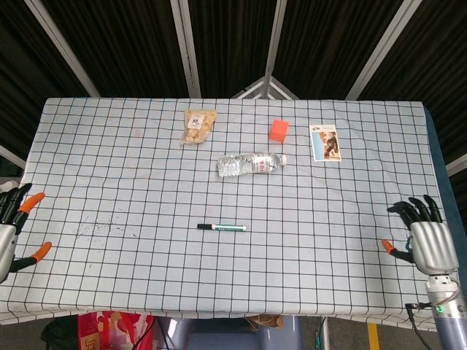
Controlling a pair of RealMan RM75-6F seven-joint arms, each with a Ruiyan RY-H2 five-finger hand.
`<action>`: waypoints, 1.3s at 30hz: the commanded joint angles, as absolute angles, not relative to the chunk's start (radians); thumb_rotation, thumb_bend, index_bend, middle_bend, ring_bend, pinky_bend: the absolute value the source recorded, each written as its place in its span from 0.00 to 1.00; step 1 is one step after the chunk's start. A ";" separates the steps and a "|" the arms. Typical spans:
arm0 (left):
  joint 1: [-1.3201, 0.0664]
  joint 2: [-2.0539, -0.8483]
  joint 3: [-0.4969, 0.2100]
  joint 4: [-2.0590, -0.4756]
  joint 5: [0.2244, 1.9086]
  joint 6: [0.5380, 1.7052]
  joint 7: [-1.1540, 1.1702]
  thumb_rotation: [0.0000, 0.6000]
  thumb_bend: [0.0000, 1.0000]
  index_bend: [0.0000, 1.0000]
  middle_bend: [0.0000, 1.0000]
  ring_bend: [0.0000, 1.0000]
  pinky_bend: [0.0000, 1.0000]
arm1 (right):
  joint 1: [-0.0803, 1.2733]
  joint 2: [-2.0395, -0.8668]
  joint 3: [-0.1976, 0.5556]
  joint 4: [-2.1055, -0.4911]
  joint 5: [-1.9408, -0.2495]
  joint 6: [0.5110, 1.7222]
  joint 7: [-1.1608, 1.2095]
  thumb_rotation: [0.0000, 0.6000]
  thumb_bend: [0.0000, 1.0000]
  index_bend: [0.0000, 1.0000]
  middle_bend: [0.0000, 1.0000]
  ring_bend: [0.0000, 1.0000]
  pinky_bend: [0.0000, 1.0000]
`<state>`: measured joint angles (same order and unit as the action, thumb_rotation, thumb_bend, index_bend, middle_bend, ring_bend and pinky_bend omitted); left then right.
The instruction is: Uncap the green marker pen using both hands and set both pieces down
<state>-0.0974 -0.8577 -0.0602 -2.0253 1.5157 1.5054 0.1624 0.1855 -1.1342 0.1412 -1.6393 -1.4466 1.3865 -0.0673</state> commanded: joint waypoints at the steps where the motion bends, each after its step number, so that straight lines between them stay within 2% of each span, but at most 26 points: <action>1: -0.097 -0.854 -0.061 -2.024 1.513 1.506 0.164 1.00 0.33 0.14 0.00 0.00 0.00 | 0.285 -1.188 0.201 -1.714 -1.385 1.289 -0.188 1.00 0.22 0.34 0.30 0.16 0.06; 10: -0.105 -0.868 -0.065 -1.987 1.483 1.484 0.146 1.00 0.33 0.14 0.00 0.00 0.00 | 0.438 -1.280 0.276 -1.820 -1.218 1.157 -0.399 1.00 0.22 0.34 0.30 0.16 0.06; 16: -0.113 -0.873 -0.070 -1.983 1.477 1.478 0.153 1.00 0.33 0.14 0.00 0.00 0.00 | 0.516 -1.379 0.278 -1.837 -1.106 1.123 -0.524 1.00 0.22 0.36 0.33 0.16 0.05; 25: -0.108 -0.854 -0.072 -2.016 1.481 1.493 0.177 1.00 0.33 0.14 0.00 0.00 0.00 | 0.584 -1.536 0.255 -1.825 -1.019 1.149 -0.619 1.00 0.22 0.36 0.33 0.16 0.05; 39: -0.126 -0.872 -0.080 -2.012 1.460 1.470 0.198 1.00 0.33 0.14 0.00 0.00 0.00 | 0.650 -1.683 0.241 -1.752 -0.992 1.171 -0.670 1.00 0.27 0.36 0.35 0.16 0.05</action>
<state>-0.1259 -0.8718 -0.0798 -2.0120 1.4607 1.4701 0.1973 0.6431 -1.6751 0.2388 -1.7575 -0.9976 1.1700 -0.6671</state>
